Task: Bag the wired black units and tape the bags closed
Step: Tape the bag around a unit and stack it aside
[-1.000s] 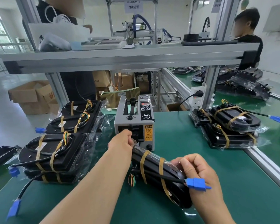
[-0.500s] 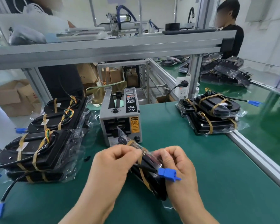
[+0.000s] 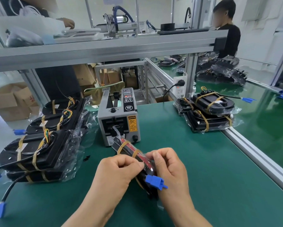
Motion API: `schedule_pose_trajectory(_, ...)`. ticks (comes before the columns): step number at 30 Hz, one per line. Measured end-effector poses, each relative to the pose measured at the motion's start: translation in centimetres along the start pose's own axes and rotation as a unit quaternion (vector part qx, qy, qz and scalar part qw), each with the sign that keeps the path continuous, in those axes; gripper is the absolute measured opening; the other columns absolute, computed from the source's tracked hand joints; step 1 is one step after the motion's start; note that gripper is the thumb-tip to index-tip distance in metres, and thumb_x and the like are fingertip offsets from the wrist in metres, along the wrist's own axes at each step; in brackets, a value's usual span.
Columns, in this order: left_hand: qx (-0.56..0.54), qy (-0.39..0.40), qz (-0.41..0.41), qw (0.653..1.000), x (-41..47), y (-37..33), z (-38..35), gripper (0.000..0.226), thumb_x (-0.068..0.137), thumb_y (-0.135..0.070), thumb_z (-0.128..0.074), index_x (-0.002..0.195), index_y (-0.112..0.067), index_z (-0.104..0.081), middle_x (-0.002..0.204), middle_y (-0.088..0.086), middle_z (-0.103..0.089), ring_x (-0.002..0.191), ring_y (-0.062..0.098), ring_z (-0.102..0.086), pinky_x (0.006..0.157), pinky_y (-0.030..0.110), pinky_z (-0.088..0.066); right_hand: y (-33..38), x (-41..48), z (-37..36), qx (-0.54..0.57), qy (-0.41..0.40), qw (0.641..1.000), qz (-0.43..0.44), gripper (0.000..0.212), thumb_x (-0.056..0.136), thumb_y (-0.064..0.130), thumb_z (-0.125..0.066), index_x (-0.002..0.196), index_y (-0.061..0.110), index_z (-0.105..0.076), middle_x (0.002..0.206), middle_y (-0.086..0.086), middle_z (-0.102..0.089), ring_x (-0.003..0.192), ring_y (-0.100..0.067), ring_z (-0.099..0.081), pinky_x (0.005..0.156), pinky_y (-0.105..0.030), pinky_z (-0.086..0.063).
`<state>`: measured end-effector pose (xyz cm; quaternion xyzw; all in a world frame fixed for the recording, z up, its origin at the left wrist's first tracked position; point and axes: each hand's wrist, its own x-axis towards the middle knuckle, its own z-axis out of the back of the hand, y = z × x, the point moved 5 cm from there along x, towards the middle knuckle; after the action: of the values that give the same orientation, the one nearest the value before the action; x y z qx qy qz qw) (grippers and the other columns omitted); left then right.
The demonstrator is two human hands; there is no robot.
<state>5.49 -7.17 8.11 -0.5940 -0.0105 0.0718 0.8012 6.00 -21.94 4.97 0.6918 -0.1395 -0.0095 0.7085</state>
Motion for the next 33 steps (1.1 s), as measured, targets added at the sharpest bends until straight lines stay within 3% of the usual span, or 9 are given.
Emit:
schedule_pose_trajectory(5, -0.003, -0.006, -0.006, 1.0, -0.1, 0.4, 0.1, 0.011, 0.075, -0.029, -0.078, 0.068, -0.022, -0.075, 0.08, 0.007, -0.072, 0.067, 0.007, -0.058, 0.068, 0.02, -0.044, -0.1, 0.0, 0.0, -0.019, -0.002, 1.0, 0.001, 0.024, 0.1, 0.021, -0.053, 0.079, 0.024, -0.063, 0.074, 0.005, -0.067, 0.06, -0.005, -0.053, 0.054, -0.019, -0.043)
schedule_pose_trajectory(11, 0.01, -0.012, -0.023, 1.0, 0.2, 0.6, -0.1, 0.014, 0.077, -0.029, -0.079, 0.066, -0.023, -0.074, 0.072, 0.008, -0.067, 0.06, 0.005, -0.051, 0.065, 0.022, -0.042, 0.0, 0.0, 0.1, -0.021, -0.003, 1.0, 0.003, 0.023, 0.1, 0.02, -0.053, 0.08, 0.022, -0.063, 0.074, 0.007, -0.068, 0.06, -0.005, -0.055, 0.055, -0.019, -0.044)
schedule_pose_trajectory(14, 0.018, -0.022, -0.03, 0.999, 0.3, 0.8, -0.2, 0.015, 0.076, -0.032, -0.08, 0.065, -0.025, -0.073, 0.055, -0.005, -0.051, 0.053, 0.007, -0.042, 0.059, 0.024, -0.038, 0.1, 0.0, 0.0, -0.012, -0.003, 1.0, 0.007, 0.023, 0.1, 0.018, -0.053, 0.08, 0.021, -0.064, 0.074, 0.007, -0.068, 0.06, -0.005, -0.055, 0.055, -0.017, -0.044)
schedule_pose_trajectory(17, 0.027, -0.03, -0.032, 0.999, 0.3, 0.9, -0.2, 0.016, 0.072, -0.036, -0.081, 0.065, -0.025, -0.073, 0.053, -0.01, -0.046, 0.053, 0.008, -0.039, 0.058, 0.026, -0.036, 0.1, 0.0, 0.0, -0.009, -0.001, 1.0, 0.009, 0.023, 0.1, 0.018, -0.053, 0.08, 0.022, -0.064, 0.074, 0.007, -0.068, 0.06, -0.006, -0.055, 0.053, -0.016, -0.043)
schedule_pose_trajectory(24, 0.047, -0.04, -0.035, 0.997, 0.6, 1.0, -0.1, 0.017, 0.069, -0.036, -0.082, 0.063, -0.024, -0.071, 0.047, -0.014, -0.041, 0.047, 0.006, -0.034, 0.053, 0.025, -0.032, -0.3, 0.1, -0.1, -0.002, -0.004, 1.0, 0.007, 0.025, 0.1, 0.019, -0.054, 0.079, 0.029, -0.064, 0.076, 0.004, -0.07, 0.065, -0.017, -0.061, 0.056, -0.023, -0.048)
schedule_pose_trajectory(30, 0.058, -0.052, -0.026, 0.997, 1.0, 1.6, 0.0, 0.021, 0.069, -0.044, -0.08, 0.065, -0.027, -0.069, 0.046, -0.013, -0.041, 0.043, 0.006, -0.034, 0.051, 0.026, -0.033, -0.2, 0.0, 0.0, -0.006, -0.007, 1.0, 0.012, 0.025, 0.099, 0.018, -0.054, 0.079, 0.028, -0.064, 0.076, 0.005, -0.07, 0.064, -0.012, -0.061, 0.054, -0.019, -0.047)
schedule_pose_trajectory(33, 0.063, -0.069, -0.035, 0.995, 1.2, 1.5, -0.3, 0.022, 0.074, -0.047, -0.075, 0.065, -0.029, -0.066, 0.045, -0.014, -0.045, 0.04, 0.003, -0.035, 0.045, 0.019, -0.032, -0.1, 0.1, 0.1, -0.002, -0.013, 1.0, 0.013, 0.025, 0.099, 0.016, -0.054, 0.078, 0.024, -0.064, 0.075, 0.005, -0.07, 0.065, -0.012, -0.062, 0.056, -0.02, -0.048)
